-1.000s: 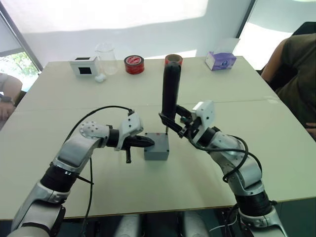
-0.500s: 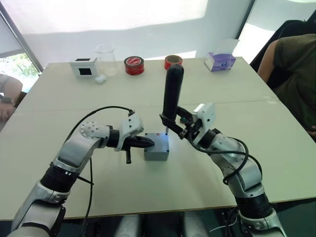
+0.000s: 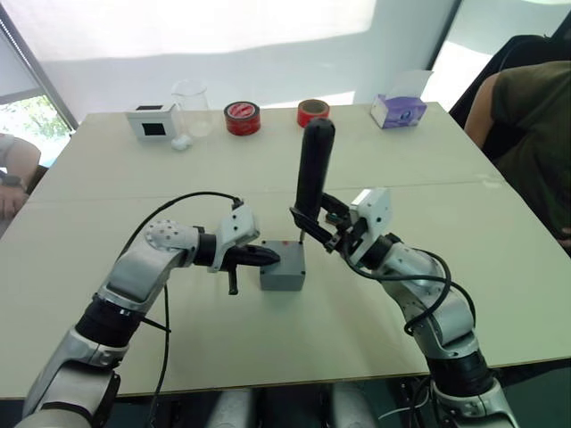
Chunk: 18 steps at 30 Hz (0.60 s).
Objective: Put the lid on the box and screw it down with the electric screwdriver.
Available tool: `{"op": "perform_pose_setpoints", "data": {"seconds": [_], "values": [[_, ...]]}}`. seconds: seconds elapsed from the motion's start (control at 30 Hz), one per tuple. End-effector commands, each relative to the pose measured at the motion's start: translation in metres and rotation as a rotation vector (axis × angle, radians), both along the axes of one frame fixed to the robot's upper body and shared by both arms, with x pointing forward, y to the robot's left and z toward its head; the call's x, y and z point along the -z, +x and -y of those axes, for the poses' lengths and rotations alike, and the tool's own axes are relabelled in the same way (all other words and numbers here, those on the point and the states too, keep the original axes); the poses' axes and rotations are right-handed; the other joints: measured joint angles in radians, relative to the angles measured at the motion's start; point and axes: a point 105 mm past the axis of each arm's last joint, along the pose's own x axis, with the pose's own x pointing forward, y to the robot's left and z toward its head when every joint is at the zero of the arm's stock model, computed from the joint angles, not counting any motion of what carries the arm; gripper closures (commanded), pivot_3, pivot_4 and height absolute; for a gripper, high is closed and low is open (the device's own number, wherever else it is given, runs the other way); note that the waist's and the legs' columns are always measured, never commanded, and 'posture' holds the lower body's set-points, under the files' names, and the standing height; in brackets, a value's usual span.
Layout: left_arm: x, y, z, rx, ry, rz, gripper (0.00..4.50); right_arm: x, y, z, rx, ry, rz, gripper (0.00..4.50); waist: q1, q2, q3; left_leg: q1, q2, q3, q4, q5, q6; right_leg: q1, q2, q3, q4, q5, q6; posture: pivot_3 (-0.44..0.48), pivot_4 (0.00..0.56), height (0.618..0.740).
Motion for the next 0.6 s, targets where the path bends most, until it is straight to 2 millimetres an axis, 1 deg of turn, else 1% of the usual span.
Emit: {"op": "perform_pose_setpoints", "data": {"seconds": [0.03, 0.07, 0.1, 0.17, 0.2, 0.23, 0.3, 0.33, 0.37, 0.4, 0.47, 0.57, 0.6], "values": [[0.006, 0.001, -0.001, 0.003, 0.03, -0.011, 4.5, -0.008, 0.011, 0.017, 0.067, -0.012, -0.011, 2.73, 0.001, 0.0, 0.0, 0.0, 0.0, 0.0, 0.0, 0.0, 0.0, 0.0, 0.0, 0.0, 0.0, 0.0, 0.0, 0.0, 0.15, 0.74], [0.006, 0.001, -0.001, 0.002, 0.03, -0.012, 4.5, -0.019, 0.011, 0.018, 0.062, -0.002, 0.012, 2.73, 0.001, 0.001, 0.001, -0.001, 0.0, 0.0, 0.0, 0.0, 0.0, 0.0, 0.0, 0.0, 0.0, 0.0, 0.0, 0.0, 0.15, 0.74], [0.007, 0.001, -0.002, 0.0, 0.03, -0.013, 4.5, -0.034, 0.01, 0.02, 0.053, 0.015, 0.04, 2.73, 0.003, 0.001, 0.001, -0.001, 0.0, 0.0, 0.0, 0.0, 0.0, -0.001, 0.0, 0.0, 0.0, 0.0, 0.0, 0.0, 0.15, 0.74], [0.008, 0.001, -0.003, -0.002, 0.029, -0.015, 4.5, -0.056, 0.008, 0.023, 0.036, 0.041, 0.072, 2.73, 0.006, 0.001, 0.002, -0.003, 0.0, 0.0, 0.0, 0.0, 0.0, -0.003, -0.001, 0.0, 0.0, 0.0, 0.0, 0.0, 0.15, 0.74], [0.008, 0.001, -0.004, -0.005, 0.027, -0.017, 4.5, -0.072, 0.006, 0.024, 0.017, 0.057, 0.091, 2.73, 0.007, 0.001, 0.003, -0.004, 0.0, 0.0, 0.0, 0.0, 0.0, -0.003, -0.001, 0.0, 0.0, 0.0, 0.0, 0.0, 0.15, 0.74], [0.009, 0.001, -0.004, -0.006, 0.026, -0.019, 4.5, -0.082, 0.003, 0.026, 0.003, 0.064, 0.101, 2.73, 0.011, 0.003, 0.004, -0.004, 0.0, 0.0, 0.0, 0.0, 0.0, -0.004, -0.001, 0.0, 0.0, 0.0, 0.0, 0.0, 0.15, 0.74], [0.01, 0.001, -0.006, -0.014, 0.022, -0.021, 4.5, -0.109, 0.001, 0.032, -0.013, 0.114, 0.101, 2.73, 0.016, 0.003, 0.005, -0.011, -0.001, 0.001, 0.0, 0.001, -0.001, -0.007, -0.002, 0.0, 0.0, 0.001, -0.001, 0.0, 0.15, 0.74], [0.011, 0.001, -0.007, -0.016, 0.034, -0.011, 4.5, -0.117, 0.002, 0.037, -0.001, 0.137, 0.088, 2.73, 0.016, 0.003, 0.005, -0.015, -0.001, 0.0, 0.0, 0.001, -0.002, -0.012, -0.001, 0.0, 0.001, 0.002, -0.002, 0.0, 0.15, 0.74], [0.012, 0.002, -0.008, -0.02, 0.053, 0.011, 4.5, -0.122, 0.008, 0.045, 0.046, 0.158, 0.053, 2.73, 0.016, 0.003, 0.005, -0.018, 0.0, 0.0, 0.0, 0.002, -0.002, -0.016, -0.001, 0.0, 0.001, 0.003, -0.001, 0.0, 0.15, 0.74], [0.012, 0.003, -0.009, -0.029, 0.061, 0.033, 4.5, -0.122, 0.014, 0.053, 0.085, 0.171, -0.004, 2.73, 0.017, 0.003, 0.005, -0.019, 0.0, 0.0, 0.0, 0.002, -0.003, -0.017, -0.001, 0.0, 0.003, 0.004, 0.001, 0.0, 0.15, 0.74], [0.001, 0.007, -0.007, -0.073, 0.004, 0.065, 4.5, -0.122, 0.023, 0.069, 0.173, 0.136, -0.09, 2.73, 0.017, 0.003, 0.005, -0.019, 0.001, 0.0, -0.002, 0.002, -0.003, -0.017, 0.0, 0.0, 0.002, 0.004, 0.001, 0.0, 0.15, 0.74], [-0.048, 0.013, -0.009, -0.188, -0.246, 0.122, 4.5, -0.119, 0.027, 0.103, 0.217, 0.132, -0.316, 2.73, 0.02, 0.003, 0.007, -0.02, 0.001, 0.0, -0.002, 0.002, -0.003, -0.017, -0.002, 0.0, 0.0, 0.002, -0.002, 0.0, 0.15, 0.74], [-0.057, 0.011, -0.01, -0.199, -0.289, 0.125, 4.5, -0.119, 0.026, 0.11, 0.22, 0.125, -0.355, 2.73, 0.021, 0.001, 0.01, -0.021, 0.001, 0.0, -0.001, 0.002, -0.003, -0.017, -0.003, 0.0, 0.0, 0.002, -0.003, 0.0, 0.15, 0.74]]}}
